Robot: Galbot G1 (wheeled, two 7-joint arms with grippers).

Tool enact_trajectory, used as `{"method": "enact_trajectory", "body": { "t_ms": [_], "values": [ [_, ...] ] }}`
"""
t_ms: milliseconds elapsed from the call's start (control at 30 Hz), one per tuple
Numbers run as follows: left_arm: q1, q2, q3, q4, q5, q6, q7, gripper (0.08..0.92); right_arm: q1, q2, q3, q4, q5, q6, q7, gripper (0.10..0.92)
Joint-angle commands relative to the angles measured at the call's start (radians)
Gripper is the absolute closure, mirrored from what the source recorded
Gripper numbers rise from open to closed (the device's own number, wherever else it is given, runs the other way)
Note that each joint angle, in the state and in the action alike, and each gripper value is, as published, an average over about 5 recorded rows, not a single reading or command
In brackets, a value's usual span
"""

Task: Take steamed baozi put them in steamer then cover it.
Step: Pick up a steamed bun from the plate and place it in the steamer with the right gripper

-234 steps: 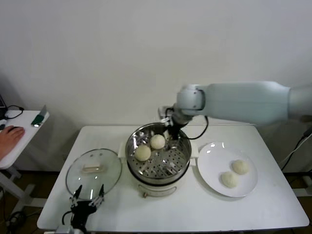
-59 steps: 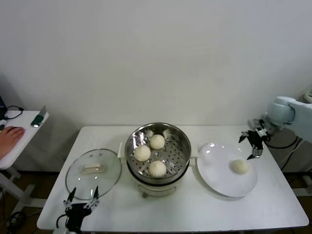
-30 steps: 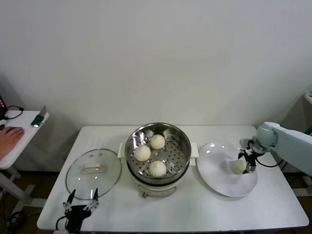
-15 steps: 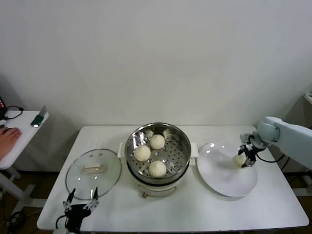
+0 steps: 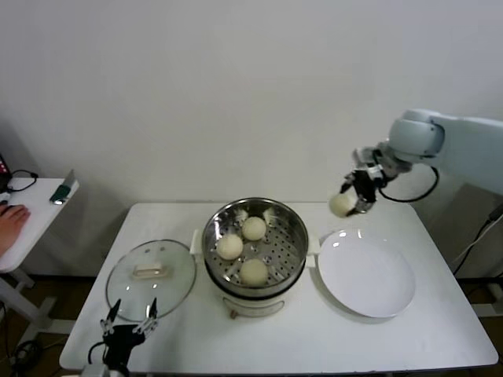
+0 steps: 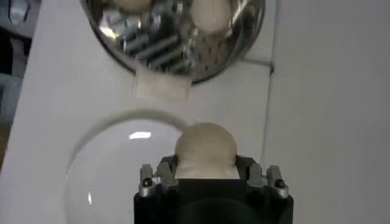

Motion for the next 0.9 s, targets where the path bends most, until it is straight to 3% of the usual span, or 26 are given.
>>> {"method": "enact_trajectory", "body": {
  "t_ms": [33,567,900],
  "values": [
    [0.002,0.006,-0.001,-0.002,-0.007,-0.001,0.0,0.177,0.086,0.171,0.028,0.178,0.237,-0.158,0.128,0.38],
    [0.0,-0.006,-0.003,0.006,-0.007,-0.005,-0.001,0.177,-0.287,0.205,0.081,0.088,0.007,-0.213,0.214,0.383],
    [0.002,-0.006,0.0,0.01,-0.002,-0.009,-0.001,0.177,-0.365,0.223,0.115,0.056,-0.035,-0.229,0.234,0.382]
  ]
}}
